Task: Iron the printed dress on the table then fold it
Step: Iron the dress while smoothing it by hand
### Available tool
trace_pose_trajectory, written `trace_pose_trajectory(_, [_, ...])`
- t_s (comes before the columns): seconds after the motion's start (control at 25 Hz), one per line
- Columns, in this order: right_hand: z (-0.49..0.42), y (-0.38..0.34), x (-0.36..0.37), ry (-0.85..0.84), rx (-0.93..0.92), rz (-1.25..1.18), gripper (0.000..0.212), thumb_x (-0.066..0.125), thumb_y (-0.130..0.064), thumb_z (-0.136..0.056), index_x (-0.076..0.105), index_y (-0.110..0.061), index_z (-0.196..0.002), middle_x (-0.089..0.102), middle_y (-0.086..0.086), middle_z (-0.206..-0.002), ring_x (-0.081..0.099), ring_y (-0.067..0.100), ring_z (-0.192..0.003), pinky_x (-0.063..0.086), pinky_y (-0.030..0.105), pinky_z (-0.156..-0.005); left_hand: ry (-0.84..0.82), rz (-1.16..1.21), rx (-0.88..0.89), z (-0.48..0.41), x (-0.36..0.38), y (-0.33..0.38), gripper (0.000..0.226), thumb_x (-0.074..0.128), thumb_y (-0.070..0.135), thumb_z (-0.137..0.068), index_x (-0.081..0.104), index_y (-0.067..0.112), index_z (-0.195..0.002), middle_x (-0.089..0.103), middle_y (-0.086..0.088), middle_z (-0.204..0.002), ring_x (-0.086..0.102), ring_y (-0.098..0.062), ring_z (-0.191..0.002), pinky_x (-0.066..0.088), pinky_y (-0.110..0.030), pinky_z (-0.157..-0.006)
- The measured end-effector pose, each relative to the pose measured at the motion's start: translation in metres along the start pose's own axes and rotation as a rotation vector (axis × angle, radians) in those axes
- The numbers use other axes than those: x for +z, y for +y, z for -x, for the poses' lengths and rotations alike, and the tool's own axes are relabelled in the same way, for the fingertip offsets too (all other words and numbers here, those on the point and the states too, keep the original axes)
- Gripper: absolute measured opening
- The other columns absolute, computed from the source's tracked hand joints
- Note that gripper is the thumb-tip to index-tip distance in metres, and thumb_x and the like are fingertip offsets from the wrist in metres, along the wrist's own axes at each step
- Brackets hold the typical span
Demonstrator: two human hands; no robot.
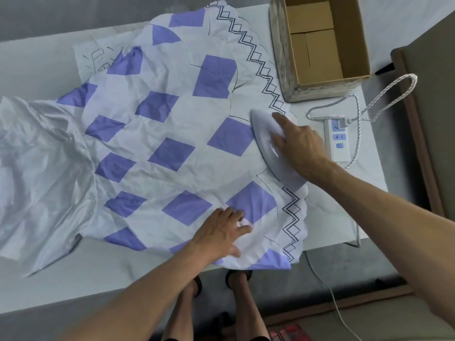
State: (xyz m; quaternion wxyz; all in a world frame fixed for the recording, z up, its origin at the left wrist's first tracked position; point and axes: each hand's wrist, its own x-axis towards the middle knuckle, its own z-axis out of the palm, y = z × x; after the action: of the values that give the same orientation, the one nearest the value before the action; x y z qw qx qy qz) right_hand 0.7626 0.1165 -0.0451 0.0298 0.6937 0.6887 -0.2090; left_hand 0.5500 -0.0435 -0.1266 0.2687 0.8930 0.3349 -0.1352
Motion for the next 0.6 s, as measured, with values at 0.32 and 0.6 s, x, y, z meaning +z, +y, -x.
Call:
trace_pose_trajectory(0.32, [-0.020, 0.012, 0.010, -0.008, 0.071, 0.123, 0.044, 0.037, -0.030, -0.101, 0.029, -0.030, -0.145, 0.064, 0.021, -0.096, 0.059, 0.039, -0.081, 0.037, 0.036, -0.063, -0.113, 0.130, 0.189, 0.005, 0.001, -0.005, 0.023, 0.080, 0.017, -0.069, 0.058, 0.024, -0.071, 0.058, 0.009, -0.082, 0.058, -0.016, -0.075, 0.035, -0.023, -0.055])
trace_pose_trajectory(0.6, [0.028, -0.029, 0.001, 0.043, -0.014, 0.014, 0.051, 0.039, -0.032, -0.100, 0.025, -0.033, -0.148, 0.065, 0.019, -0.101, 0.062, 0.040, -0.088, 0.038, 0.038, -0.067, 0.484, 0.066, -0.619, 0.005, -0.049, -0.069, 0.049, 0.062, 0.034, -0.086, 0.053, 0.014, -0.130, 0.051, -0.016, -0.134, 0.049, -0.042, -0.120, 0.038, -0.048, -0.097])
